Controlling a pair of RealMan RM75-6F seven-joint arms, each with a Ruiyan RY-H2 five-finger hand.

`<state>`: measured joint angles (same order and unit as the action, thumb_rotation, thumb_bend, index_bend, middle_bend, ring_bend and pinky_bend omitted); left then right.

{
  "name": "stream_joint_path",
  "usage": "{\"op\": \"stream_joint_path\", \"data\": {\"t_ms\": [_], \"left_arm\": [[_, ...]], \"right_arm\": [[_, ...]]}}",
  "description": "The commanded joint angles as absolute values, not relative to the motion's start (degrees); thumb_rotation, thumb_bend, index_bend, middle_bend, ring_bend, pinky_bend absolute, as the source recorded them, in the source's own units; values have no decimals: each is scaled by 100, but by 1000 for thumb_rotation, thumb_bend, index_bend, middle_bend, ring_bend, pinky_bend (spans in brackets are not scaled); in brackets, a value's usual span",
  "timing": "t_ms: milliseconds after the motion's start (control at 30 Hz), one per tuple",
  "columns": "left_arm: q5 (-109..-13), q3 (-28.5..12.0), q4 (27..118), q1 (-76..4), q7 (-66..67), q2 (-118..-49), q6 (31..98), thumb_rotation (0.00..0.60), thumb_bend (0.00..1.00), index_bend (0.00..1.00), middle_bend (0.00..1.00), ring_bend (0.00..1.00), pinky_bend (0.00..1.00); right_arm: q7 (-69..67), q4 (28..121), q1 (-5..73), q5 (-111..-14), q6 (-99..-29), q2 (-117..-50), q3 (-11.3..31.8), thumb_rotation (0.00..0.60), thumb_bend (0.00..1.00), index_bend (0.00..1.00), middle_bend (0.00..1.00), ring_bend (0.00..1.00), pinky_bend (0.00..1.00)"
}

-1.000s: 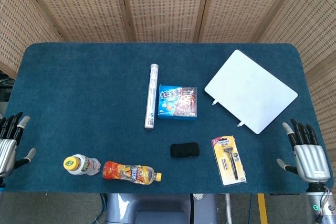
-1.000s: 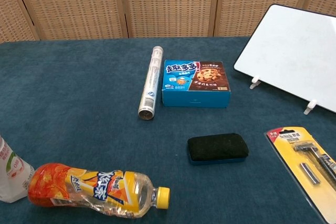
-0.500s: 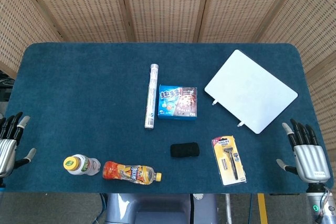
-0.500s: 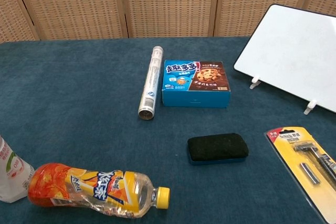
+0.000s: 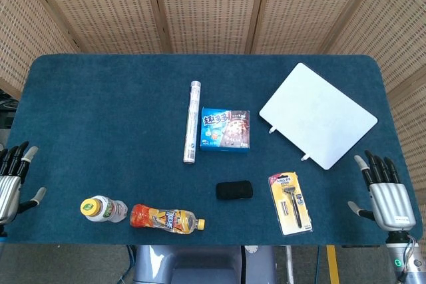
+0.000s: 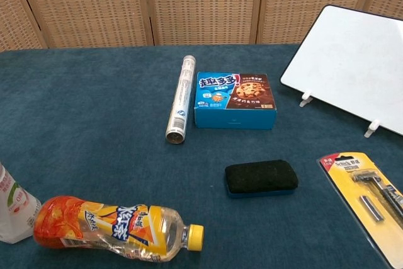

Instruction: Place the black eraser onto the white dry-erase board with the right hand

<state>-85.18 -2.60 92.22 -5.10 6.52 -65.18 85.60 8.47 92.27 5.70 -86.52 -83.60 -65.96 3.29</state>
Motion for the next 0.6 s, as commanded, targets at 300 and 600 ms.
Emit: {"op": "stream_joint_path", "data": {"t_ms": [300, 600], "left_arm": [[-8570, -236, 9224, -478, 646, -6524, 8617, 600, 297, 0, 0, 0, 0], [-8582, -229, 9223, -481, 663, -6533, 8610, 600, 297, 0, 0, 0, 0]], "right_arm": [[697, 9355, 698, -8807, -8184, -6614, 271, 600, 131, 62, 0, 0, 0], [1194, 9923, 1039, -8682, -7762, -6562, 420, 600, 131, 71, 0, 0, 0]]}}
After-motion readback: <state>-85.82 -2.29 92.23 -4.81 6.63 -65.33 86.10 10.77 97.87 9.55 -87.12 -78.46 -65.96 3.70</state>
